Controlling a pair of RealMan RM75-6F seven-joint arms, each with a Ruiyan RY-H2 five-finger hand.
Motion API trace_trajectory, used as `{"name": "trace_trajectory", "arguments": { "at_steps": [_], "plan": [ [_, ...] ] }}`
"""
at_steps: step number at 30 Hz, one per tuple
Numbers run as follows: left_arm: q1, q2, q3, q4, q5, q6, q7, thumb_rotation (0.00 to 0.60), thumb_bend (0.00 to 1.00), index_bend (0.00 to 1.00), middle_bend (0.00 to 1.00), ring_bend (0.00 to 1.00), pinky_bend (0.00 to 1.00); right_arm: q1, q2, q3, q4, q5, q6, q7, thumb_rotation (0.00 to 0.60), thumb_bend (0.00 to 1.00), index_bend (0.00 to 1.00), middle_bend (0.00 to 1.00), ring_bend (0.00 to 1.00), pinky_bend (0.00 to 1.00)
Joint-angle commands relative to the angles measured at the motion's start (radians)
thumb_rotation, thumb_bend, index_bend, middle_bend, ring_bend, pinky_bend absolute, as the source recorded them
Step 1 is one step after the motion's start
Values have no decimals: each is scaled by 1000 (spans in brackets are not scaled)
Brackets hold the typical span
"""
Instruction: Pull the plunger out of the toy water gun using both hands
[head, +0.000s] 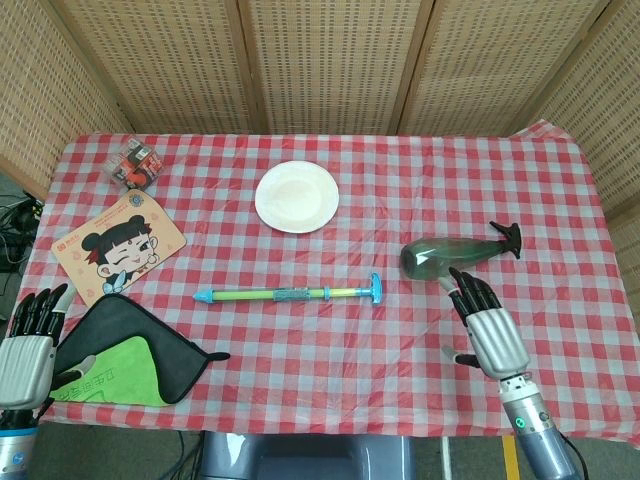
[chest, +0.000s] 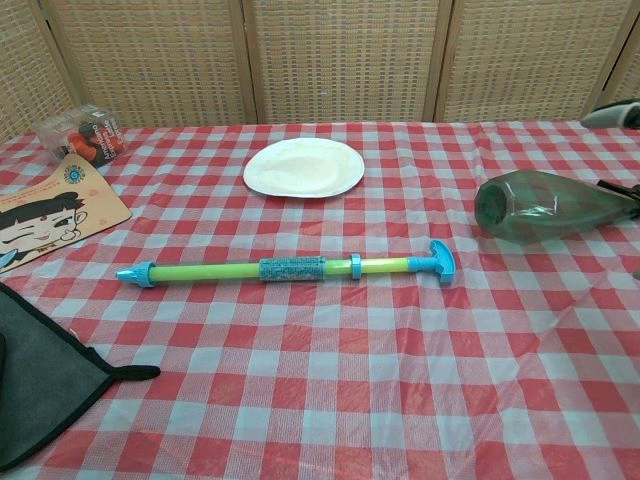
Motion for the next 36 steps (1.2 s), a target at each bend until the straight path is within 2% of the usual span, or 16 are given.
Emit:
{"name": "trace_trajectory", "arguments": {
  "at_steps": [1,5,8,13,19,26,36],
  "plan": [
    [-4,-4,-5,7,-12,-9,0,600,144,0,0,0,0,58,-33,44,-27,63,-71,-77,600,198,48,670,631,313],
    [-9,-5,-11,13,-27,-21,-6,600,144,0,0,0,0,106,-82,80,-37,127,-117,-150,600,198,138,850,807,463],
    [-12,-4,-15,15,-35,-26,-12,600,143,0,0,0,0,133,-111,93,-41,163,-144,-190,600,200,214,949,903,554],
    [-23,1,-28,20,-60,-46,-35,600,144,0,0,0,0,213,-184,129,-46,269,-222,-295,600,245,315,1000,995,671],
    [-31,6,-39,31,-95,-71,-61,600,144,0,0,0,0,312,-280,162,-8,424,-289,-418,600,309,365,1000,1000,716],
    [-34,8,-43,35,-104,-73,-71,600,144,0,0,0,0,387,-351,191,74,552,-313,-479,600,393,390,1000,1000,728],
    [-33,14,-46,33,-109,-65,-78,600,143,0,0,0,0,462,-378,212,146,682,-326,-508,600,439,405,1000,1000,728]
  ]
}}
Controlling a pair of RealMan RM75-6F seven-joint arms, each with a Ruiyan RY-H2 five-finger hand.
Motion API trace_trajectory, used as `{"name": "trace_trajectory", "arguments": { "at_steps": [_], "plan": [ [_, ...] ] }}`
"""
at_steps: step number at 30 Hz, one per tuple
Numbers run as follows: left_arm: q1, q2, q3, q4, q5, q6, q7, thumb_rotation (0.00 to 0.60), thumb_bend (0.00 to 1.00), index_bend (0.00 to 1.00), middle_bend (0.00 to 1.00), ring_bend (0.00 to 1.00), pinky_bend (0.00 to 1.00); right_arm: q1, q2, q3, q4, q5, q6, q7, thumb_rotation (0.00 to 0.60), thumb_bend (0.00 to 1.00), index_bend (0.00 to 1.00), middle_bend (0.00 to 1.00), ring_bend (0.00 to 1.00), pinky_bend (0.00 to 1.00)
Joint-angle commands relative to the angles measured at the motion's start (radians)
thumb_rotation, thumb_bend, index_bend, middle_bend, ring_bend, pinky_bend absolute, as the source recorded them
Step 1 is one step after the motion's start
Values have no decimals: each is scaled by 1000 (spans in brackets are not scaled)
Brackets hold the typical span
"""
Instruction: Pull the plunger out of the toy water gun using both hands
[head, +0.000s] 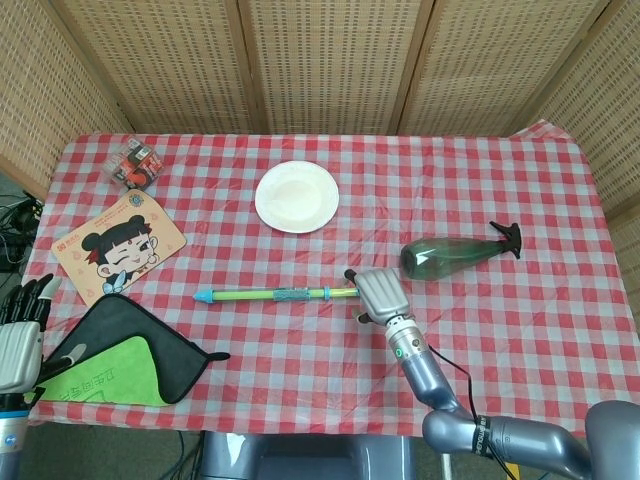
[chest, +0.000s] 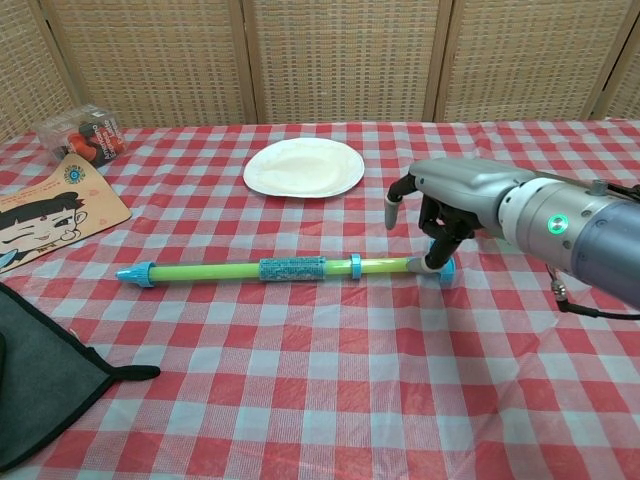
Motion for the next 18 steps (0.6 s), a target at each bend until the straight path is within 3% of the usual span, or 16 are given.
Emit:
{"name": "trace_trajectory", "arguments": {
  "at_steps": [1,18],
  "plan": [
    [-1,1,-1,1,-4,-2,-3,600,144,0,0,0,0,24,-11,1,24,33,-5,-5,600,440,404,1000,1000,729],
    [-2,10,-13,5,-32,-7,-24,600,144,0,0,0,0,83,-66,-18,160,124,-37,23,600,457,443,1000,1000,728]
  ]
}}
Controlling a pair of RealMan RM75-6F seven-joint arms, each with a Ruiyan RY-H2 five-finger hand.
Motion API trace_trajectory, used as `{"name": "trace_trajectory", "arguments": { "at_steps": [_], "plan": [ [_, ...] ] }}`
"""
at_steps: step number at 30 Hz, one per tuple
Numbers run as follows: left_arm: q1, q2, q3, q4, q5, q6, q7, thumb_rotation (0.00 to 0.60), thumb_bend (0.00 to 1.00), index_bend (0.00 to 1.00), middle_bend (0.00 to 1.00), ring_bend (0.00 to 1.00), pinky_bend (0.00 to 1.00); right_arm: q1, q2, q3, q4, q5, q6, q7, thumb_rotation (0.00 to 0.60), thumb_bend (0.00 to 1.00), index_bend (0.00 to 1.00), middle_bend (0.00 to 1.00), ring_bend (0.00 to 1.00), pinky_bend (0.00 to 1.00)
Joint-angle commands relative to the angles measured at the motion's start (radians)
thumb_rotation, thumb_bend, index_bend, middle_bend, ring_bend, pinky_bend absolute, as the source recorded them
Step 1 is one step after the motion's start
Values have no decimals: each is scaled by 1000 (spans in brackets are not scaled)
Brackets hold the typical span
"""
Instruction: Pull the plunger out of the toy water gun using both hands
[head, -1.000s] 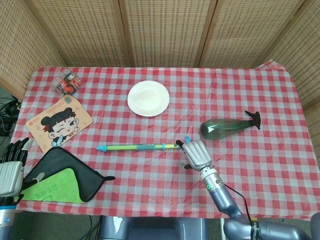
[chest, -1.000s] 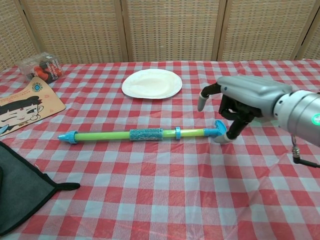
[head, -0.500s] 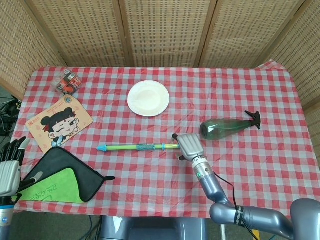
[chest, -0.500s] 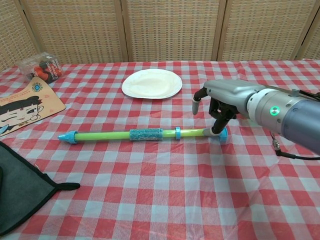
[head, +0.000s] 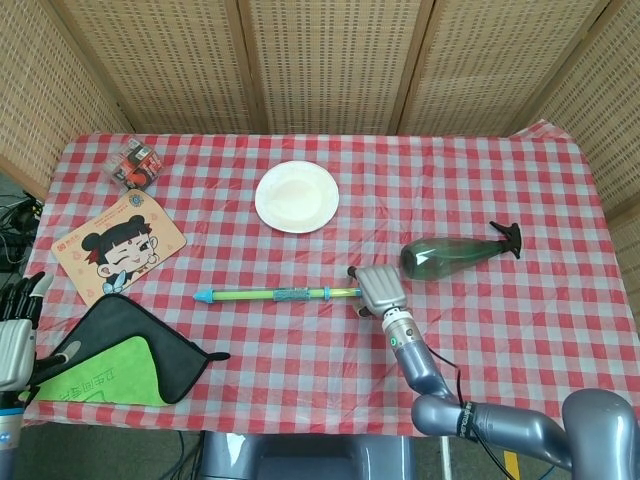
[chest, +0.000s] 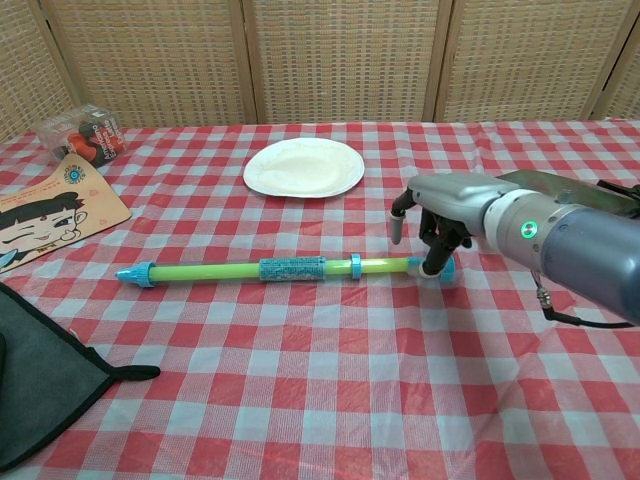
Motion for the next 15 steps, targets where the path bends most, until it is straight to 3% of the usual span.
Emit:
{"name": "trace_trajectory", "arguments": {
  "at_steps": [1,15],
  "plan": [
    [-1,1,0,1,-2,-3,0,600,144,0,0,0,0,11,-14,-4,32,14,-11,15,600,457,444,1000,1000,728],
    [-1,3,6,-8,5,3,12,600,144,0,0,0,0,39,-44,-23,145,47,-52,57,600,459,462,1000,1000,729]
  ]
}}
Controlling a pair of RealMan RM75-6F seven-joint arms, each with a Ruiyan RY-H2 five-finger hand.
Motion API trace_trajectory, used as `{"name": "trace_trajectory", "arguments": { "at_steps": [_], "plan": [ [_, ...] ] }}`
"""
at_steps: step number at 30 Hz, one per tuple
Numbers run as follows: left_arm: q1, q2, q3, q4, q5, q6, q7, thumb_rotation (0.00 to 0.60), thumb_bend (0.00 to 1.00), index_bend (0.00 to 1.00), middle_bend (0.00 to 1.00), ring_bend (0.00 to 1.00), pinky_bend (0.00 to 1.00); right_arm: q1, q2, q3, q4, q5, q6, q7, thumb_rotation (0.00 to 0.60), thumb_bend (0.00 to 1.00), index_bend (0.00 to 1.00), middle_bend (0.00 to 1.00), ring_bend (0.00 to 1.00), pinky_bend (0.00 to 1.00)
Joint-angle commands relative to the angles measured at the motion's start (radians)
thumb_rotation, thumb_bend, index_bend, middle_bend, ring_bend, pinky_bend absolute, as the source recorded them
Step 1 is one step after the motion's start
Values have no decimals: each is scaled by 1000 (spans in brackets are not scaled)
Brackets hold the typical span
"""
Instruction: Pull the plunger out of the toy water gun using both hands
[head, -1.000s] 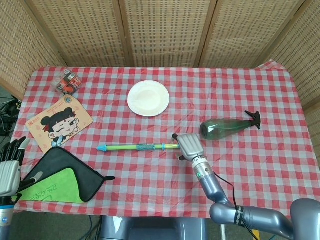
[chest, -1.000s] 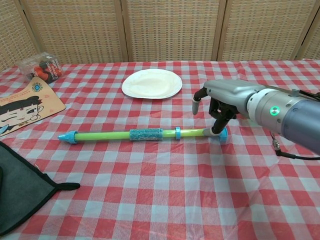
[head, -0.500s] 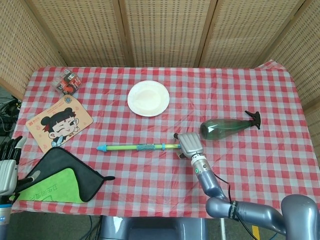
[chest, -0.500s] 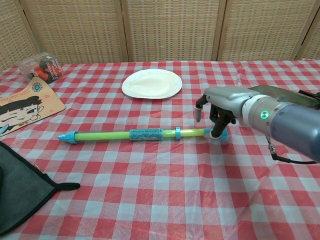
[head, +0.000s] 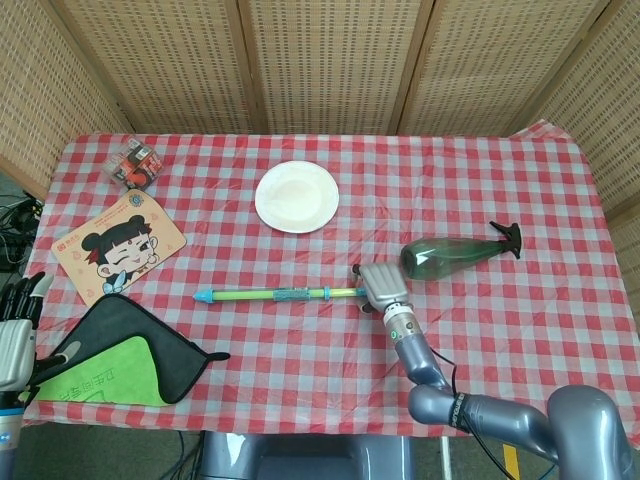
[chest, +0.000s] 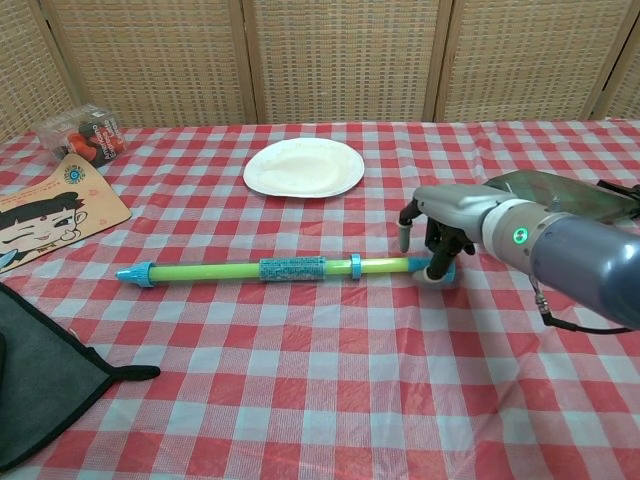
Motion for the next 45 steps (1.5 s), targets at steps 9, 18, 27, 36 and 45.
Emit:
{"name": "trace_trajectory", "arguments": {
  "at_steps": [9,18,27,36,45],
  "plan": [
    [-1,1,2,-4,0,-1,8,600,144,0,0,0,0,7,-19,-27,54,12,-19,24,600,461,544,1000,1000,729],
    [0,3,5,-12,5,3,9,600,144,0,0,0,0,13,1,-20,12,-2,0,34,600,466,771,1000,1000,729],
    [-5,6,7,-16,8,-3,9,600,144,0,0,0,0,22,62,1,-95,55,40,-8,600,486,820,1000,1000,728],
    [-14,17,3,-40,5,-15,4,600,144,0,0,0,0,48,104,34,-196,135,128,-93,600,493,825,1000,1000,728],
    [-50,57,-28,-93,-25,-57,37,600,145,15,0,0,0,99,113,78,-253,266,237,-221,600,499,827,1000,1000,729]
  ]
}}
